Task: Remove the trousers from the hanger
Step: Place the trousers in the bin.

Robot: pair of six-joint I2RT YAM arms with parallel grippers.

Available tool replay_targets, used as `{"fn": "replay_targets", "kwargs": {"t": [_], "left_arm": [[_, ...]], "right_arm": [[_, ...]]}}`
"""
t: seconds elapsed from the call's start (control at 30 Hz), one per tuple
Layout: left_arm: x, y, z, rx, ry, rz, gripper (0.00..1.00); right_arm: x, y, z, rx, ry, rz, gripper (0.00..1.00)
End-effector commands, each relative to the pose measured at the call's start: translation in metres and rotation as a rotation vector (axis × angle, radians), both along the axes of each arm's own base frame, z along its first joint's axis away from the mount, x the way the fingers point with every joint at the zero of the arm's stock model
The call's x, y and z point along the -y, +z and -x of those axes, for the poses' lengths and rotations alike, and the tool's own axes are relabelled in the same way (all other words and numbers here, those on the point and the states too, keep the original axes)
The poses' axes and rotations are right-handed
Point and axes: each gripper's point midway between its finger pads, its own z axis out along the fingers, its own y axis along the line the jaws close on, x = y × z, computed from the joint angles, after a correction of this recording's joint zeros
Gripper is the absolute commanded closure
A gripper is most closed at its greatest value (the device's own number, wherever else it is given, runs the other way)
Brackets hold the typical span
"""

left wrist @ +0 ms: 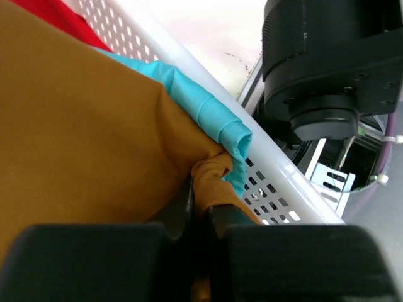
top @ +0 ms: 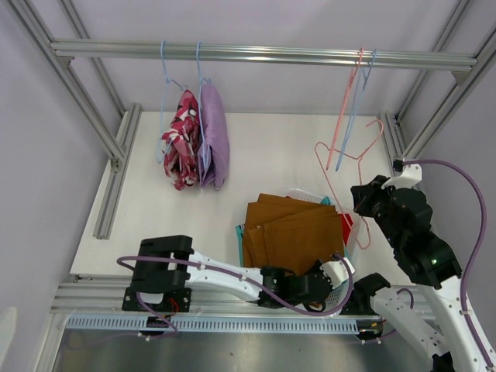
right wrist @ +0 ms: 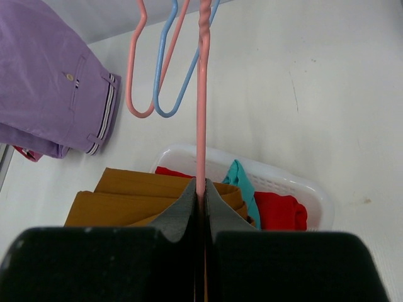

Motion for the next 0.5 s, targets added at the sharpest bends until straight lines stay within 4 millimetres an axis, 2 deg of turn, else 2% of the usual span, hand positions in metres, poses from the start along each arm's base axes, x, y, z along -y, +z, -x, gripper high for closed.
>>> {"fn": "replay_targets", "kwargs": {"t": [0.0, 0.1, 0.13, 0.17, 0.23, 0.33, 0.47], "left_arm": [[0.011, -0.022, 0.035, -0.125, -0.046, 0.008, 0.88], [0.003, -0.018, 0.032, -0.100, -0.020, 0.009, 0.70], [0.001, -0.016, 0.033, -0.093, -0.016, 0.011, 0.46], [-0.002, -0.012, 0.030, -0.084, -0.001, 0.015, 0.35], [-0.008, -0.011, 0.031, -0.071, 0.011, -0.009, 0.20], [-0.014, 0.002, 0.036, -0.058, 0.017, -0.015, 0.08], [-0.023, 0.029, 0.053, -0.037, 0.021, -0.032, 0.01]], "right_arm": [[0.002, 0.013, 0.003, 0.039, 0.006, -0.002, 1.00], [0.002, 0.015, 0.004, 0.043, 0.005, -0.005, 1.00], [0.002, 0.016, 0.003, 0.043, 0.004, -0.011, 1.00], [0.001, 0.017, 0.003, 0.046, 0.007, -0.012, 1.00], [0.000, 0.017, 0.002, 0.043, 0.012, -0.016, 1.00], [0.000, 0.022, 0.003, 0.051, 0.013, -0.022, 1.00], [0.001, 0.031, 0.005, 0.070, 0.010, -0.029, 1.00]]}}
